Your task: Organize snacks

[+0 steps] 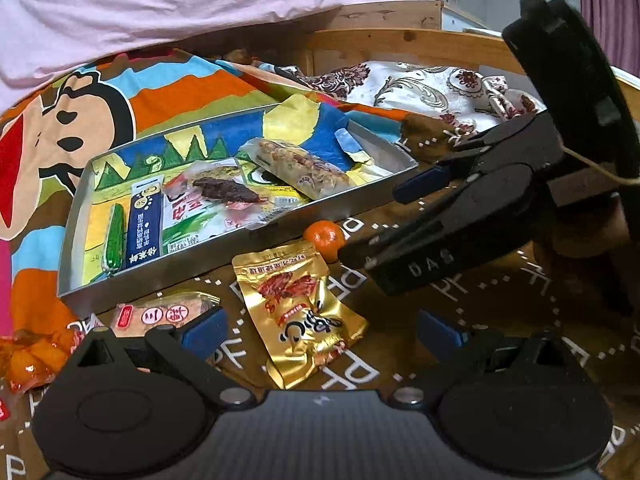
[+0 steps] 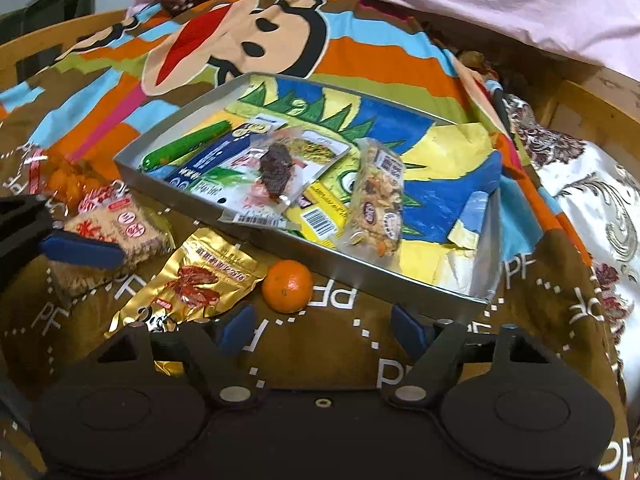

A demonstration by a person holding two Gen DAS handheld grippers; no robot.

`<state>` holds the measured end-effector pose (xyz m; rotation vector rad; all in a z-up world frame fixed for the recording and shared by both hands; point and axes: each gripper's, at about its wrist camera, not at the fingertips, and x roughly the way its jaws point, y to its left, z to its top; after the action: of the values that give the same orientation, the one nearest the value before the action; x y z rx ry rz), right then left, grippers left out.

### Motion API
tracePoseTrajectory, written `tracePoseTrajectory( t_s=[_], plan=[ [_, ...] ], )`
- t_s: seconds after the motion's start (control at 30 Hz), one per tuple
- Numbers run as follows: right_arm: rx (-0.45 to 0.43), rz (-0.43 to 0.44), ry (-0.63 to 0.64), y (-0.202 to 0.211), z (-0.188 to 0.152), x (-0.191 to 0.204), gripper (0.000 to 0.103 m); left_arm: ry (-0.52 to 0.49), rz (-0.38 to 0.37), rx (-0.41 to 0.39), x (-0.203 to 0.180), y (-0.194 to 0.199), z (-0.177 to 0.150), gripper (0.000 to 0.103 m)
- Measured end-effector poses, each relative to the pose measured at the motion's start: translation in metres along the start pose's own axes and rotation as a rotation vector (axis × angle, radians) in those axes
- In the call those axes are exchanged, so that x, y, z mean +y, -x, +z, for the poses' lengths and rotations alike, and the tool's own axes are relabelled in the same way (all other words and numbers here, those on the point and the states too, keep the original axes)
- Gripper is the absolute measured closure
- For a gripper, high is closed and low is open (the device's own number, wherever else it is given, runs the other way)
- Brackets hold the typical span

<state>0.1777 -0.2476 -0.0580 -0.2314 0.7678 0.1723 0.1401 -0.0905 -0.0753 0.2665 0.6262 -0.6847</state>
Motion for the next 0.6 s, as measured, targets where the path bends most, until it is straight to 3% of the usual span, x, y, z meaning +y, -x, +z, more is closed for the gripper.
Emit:
tracePoseTrajectory(
  t_s=[0.13,0.43,0.6],
  plan=[
    [0.0,0.016,0.014,-0.004,-0.001,0.001,0.038,0.023,-0.016,0.031,0.003,-0.012,0.0,0.012],
    [-0.011,0.06,-0.012,-0.019,0.001,0.001,0.046,0.139,-0.016,0.042,0.022,-0.018,0.001,0.02],
    [-0.029,0.077,-0.041,-0.028,0.001,0.001,0.052,0.146,-0.007,0.039,0.02,-0.021,0.001,0.024]
  ],
)
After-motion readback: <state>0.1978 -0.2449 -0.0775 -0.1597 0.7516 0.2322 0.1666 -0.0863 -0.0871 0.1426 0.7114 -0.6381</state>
